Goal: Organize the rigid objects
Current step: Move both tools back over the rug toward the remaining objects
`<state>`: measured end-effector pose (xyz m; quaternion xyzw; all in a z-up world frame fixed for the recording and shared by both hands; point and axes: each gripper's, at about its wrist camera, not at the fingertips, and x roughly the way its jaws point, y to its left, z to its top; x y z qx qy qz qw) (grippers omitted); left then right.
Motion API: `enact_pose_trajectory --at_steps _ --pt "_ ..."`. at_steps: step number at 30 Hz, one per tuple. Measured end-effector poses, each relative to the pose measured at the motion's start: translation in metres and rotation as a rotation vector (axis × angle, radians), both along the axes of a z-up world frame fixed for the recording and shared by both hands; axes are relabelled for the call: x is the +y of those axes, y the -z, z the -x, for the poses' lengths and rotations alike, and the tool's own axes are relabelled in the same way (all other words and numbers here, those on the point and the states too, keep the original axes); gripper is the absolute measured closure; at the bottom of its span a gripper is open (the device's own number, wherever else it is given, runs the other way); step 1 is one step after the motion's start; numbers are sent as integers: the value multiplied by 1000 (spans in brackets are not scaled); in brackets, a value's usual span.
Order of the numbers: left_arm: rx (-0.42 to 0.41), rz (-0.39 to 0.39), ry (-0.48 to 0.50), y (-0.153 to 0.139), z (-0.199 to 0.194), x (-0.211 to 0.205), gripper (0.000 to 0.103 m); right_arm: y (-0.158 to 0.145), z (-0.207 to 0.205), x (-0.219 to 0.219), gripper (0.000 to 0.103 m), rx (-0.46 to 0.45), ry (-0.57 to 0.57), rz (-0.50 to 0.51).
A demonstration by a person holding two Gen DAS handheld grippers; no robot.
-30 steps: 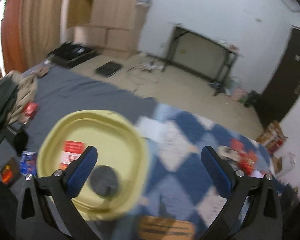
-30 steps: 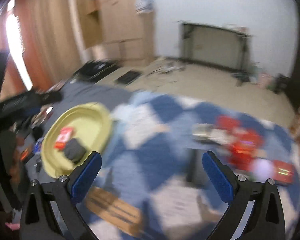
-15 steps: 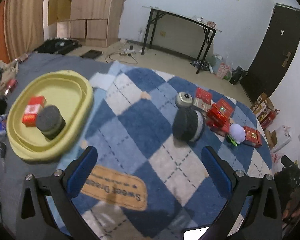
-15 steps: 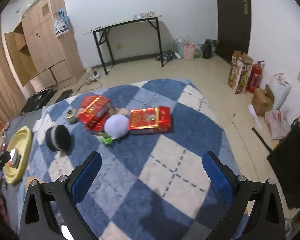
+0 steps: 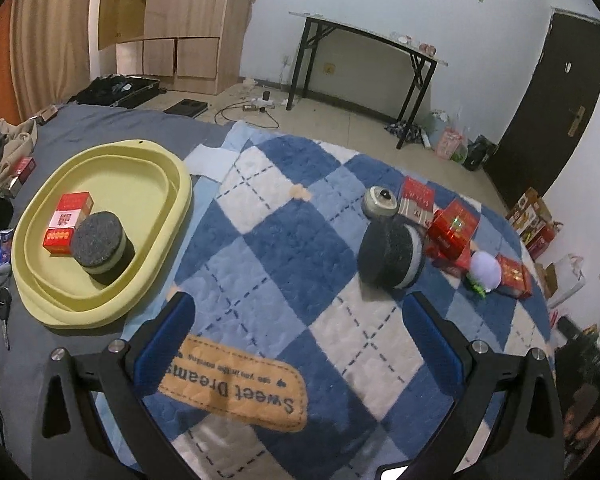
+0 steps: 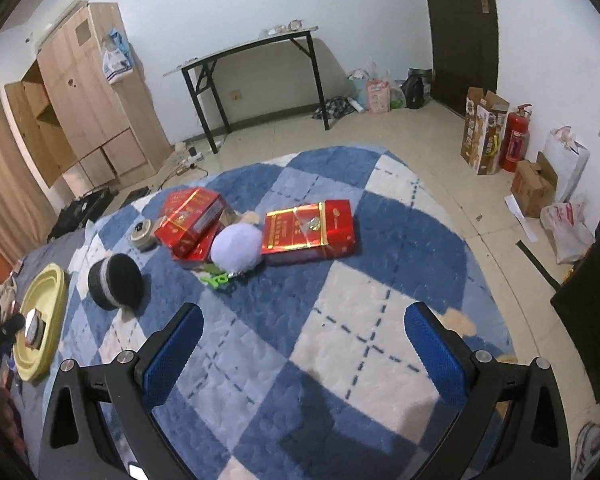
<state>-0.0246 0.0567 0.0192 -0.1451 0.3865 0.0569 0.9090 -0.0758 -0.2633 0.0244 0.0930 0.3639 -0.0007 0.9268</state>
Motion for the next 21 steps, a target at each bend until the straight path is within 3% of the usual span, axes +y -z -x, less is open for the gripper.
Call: enact_pose_trajectory --at_steps 21 --pt "-12 -17 56 -2 -8 -19 0 12 -18 4 0 36 -23 40"
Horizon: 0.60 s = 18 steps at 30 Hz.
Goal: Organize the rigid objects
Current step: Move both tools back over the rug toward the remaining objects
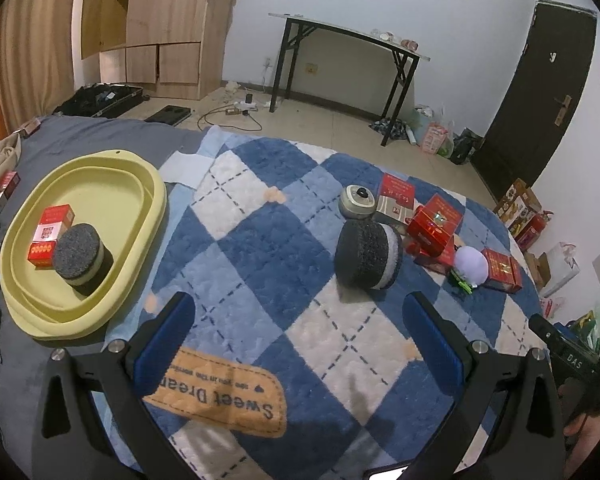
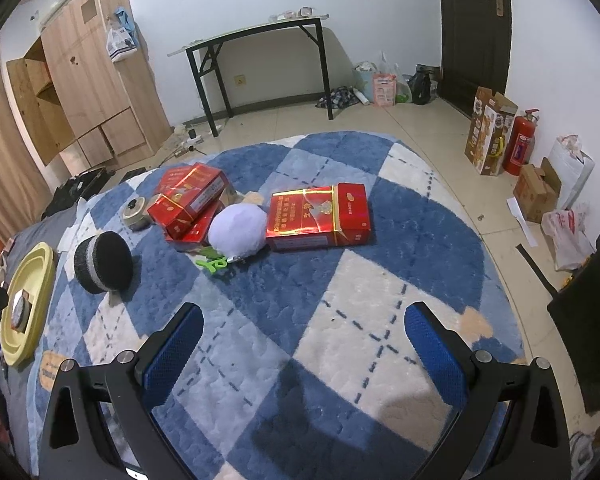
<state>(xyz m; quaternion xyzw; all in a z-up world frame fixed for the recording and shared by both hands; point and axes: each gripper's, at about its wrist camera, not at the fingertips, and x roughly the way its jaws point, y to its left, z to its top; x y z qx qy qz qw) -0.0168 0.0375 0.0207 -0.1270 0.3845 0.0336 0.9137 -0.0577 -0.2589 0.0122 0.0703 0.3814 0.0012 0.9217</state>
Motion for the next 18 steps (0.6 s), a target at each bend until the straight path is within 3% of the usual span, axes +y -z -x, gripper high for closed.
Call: enact_pose_trajectory --at_steps 13,18 --pt "23 -13 48 4 2 -15 0 2 -3 -6 0 22 10 -4" --pt "36 -2 69 7 -4 -24 0 -5 -15 -6 0 -12 7 19"
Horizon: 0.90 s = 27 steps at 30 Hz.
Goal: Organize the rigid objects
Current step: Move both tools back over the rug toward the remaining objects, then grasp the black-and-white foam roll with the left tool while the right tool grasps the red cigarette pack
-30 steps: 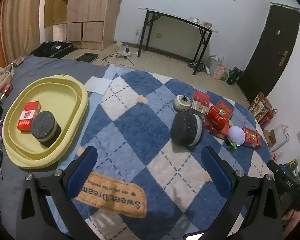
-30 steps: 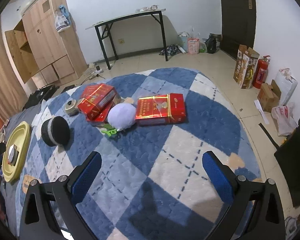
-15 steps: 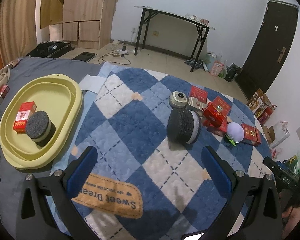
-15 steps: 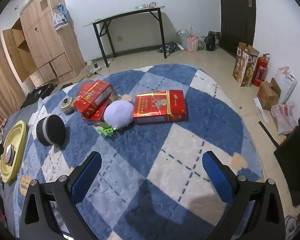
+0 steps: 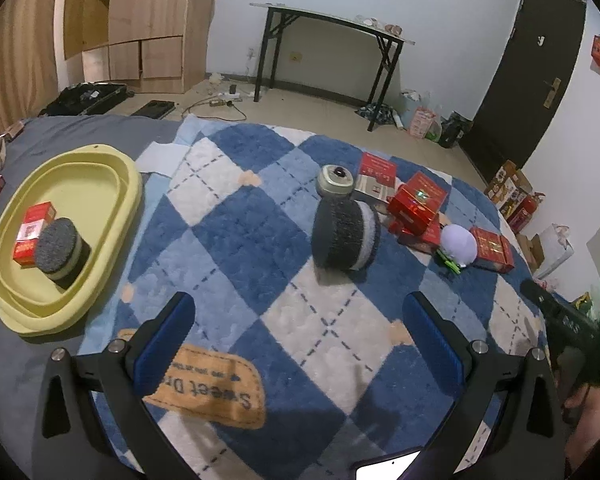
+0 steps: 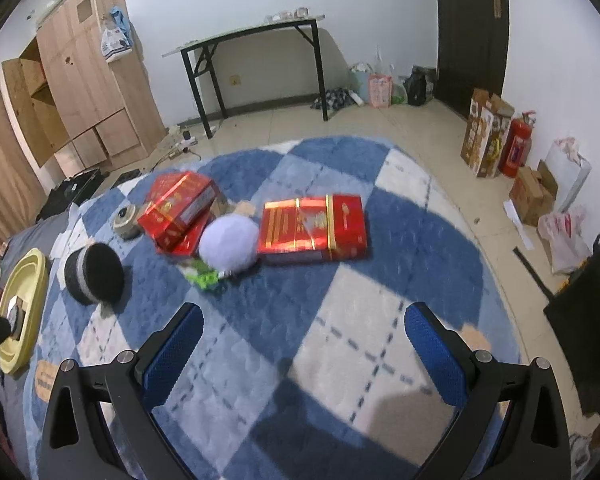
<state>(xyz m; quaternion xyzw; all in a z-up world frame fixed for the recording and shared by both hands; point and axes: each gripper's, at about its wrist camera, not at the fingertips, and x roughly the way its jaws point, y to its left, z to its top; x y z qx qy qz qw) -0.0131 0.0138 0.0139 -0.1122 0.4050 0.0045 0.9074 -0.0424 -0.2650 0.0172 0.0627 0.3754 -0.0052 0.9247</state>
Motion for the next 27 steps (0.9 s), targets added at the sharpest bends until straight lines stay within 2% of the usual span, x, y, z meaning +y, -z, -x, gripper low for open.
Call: enact_pose_trajectory --at_steps 8,12,17,24,27 --pt "14 -54 51 8 -24 -23 0 31 -43 -4 0 66 -30 102" --pt "20 -48 50 15 -34 -27 0 30 -64 5 0 34 -41 116" --pt "45 -50 56 26 -47 -30 0 46 -90 15 0 47 -33 168" --pt "80 -39 53 42 -61 -35 0 67 -107 -11 0 72 31 101" --pt "81 -34 44 46 -69 -37 0 70 -109 -12 0 58 23 127"
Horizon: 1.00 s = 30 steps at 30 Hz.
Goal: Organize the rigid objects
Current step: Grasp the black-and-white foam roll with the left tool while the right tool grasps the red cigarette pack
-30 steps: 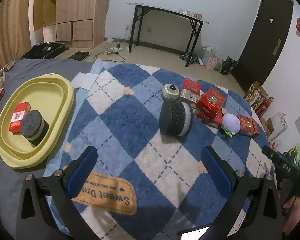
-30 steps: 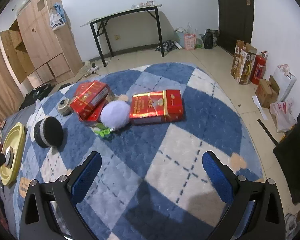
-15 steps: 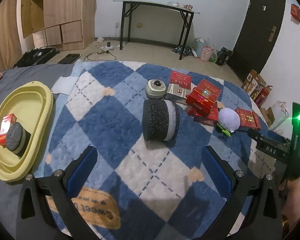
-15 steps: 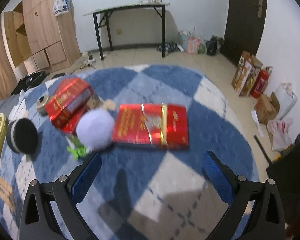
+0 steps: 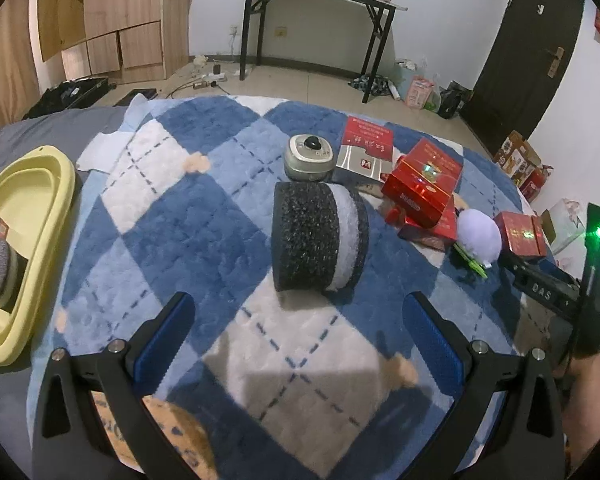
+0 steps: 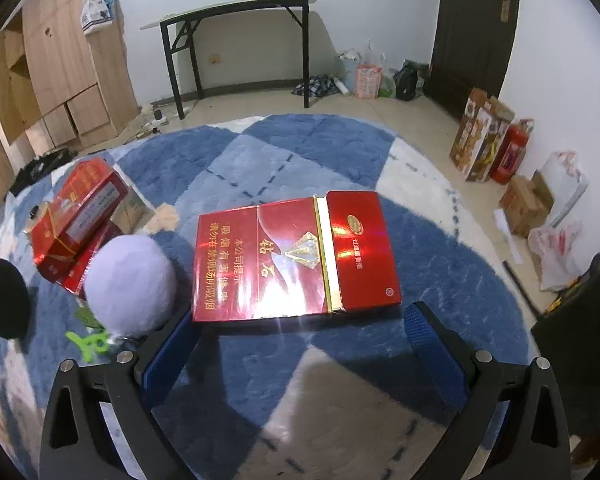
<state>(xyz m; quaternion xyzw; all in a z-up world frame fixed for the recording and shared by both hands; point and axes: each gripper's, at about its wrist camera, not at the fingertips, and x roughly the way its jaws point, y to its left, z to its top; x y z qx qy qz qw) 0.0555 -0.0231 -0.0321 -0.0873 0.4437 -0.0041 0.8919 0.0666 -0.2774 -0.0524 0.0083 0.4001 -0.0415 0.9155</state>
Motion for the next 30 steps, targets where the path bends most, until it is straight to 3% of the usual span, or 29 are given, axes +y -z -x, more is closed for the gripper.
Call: enact_pose_trajectory --at_steps 14,15,16,18,23,30 --pt "32 7 -35 26 -48 2 1 5 -19 -10 0 -43 -10 -23" --pt "22 12 -42 25 -48 2 8 6 -20 -12 1 -53 -10 -31" --pt "19 15 -45 26 -49 3 26 6 -19 -13 8 -61 -7 -32" --pt "41 39 -47 30 -51 3 52 5 -17 -14 8 -76 0 -37" --pt "20 8 -10 21 -42 -3 52 -5 -8 -18 9 -101 16 -57" --pt "-57 -20 76 -43 -2 12 52 -66 33 7 9 -198 -81 0"
